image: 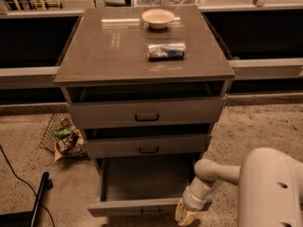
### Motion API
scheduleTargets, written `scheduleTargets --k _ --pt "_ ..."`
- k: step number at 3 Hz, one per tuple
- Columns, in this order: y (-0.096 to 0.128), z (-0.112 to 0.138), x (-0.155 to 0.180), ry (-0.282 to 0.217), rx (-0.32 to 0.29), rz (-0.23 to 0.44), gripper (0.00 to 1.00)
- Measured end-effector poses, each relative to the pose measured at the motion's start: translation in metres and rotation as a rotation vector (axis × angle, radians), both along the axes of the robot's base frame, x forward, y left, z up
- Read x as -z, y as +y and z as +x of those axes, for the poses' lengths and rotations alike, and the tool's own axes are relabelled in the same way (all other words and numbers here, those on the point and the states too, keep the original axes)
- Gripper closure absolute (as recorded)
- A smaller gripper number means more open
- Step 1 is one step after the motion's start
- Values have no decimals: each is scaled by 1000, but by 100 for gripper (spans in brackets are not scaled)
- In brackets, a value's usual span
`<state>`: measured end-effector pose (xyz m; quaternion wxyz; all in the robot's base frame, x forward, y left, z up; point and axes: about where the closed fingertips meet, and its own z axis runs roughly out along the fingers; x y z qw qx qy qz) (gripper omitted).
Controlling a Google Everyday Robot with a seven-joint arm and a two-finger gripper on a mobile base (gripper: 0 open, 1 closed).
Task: Close bottom drawer
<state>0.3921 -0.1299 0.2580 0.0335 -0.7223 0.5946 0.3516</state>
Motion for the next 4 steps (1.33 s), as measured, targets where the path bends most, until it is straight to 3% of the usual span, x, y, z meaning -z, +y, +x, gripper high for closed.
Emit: scheduleTargets --k 1,2,3,4 --pt "1 -1 10 9 10 4 87" --pt "0 -2 18 11 19 -8 100" --pt "-17 3 53 -18 48 -88 100" --pt "-30 11 74 -102 68 -138 100"
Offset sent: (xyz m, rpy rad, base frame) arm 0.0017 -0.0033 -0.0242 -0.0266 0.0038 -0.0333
